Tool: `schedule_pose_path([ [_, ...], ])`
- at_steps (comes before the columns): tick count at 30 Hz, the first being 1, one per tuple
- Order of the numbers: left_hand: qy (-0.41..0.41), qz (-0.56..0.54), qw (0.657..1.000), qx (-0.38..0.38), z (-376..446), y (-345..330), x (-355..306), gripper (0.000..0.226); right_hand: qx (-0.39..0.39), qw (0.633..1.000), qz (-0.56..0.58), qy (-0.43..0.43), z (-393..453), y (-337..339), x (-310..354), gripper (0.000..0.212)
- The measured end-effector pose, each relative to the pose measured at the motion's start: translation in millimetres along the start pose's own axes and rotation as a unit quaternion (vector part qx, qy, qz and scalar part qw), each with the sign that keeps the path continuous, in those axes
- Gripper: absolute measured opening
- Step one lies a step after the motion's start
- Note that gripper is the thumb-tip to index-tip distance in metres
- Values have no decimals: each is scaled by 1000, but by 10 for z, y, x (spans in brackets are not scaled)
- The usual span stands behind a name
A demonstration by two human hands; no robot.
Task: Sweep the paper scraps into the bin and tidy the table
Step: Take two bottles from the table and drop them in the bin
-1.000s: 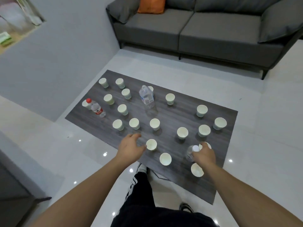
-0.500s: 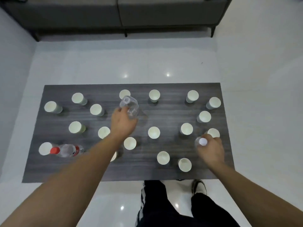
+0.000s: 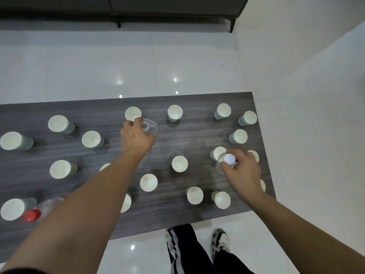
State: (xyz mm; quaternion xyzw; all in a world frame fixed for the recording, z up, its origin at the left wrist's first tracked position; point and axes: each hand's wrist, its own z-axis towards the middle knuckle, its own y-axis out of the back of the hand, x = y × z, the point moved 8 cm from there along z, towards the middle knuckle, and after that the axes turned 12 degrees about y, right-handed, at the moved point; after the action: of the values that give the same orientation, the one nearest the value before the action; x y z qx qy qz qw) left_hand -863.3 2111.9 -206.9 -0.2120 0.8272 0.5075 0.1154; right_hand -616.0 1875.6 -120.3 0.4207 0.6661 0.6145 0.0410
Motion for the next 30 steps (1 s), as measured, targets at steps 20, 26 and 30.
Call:
schedule_pose_path([
  [20, -227, 38, 972, -53, -2297, -122, -1989, 22, -140, 978, 150, -35, -1046, 1354, -1238, 19],
  [26, -356, 59, 933, -21, -4061, -981, -3105, 25, -242, 936, 231, -109, -1978, 2183, -2825, 30],
  [30, -455, 85, 886, 31, -5411, -1953, -3825, 30, -347, 878, 273, -186, -2919, 2764, -4079, 25],
])
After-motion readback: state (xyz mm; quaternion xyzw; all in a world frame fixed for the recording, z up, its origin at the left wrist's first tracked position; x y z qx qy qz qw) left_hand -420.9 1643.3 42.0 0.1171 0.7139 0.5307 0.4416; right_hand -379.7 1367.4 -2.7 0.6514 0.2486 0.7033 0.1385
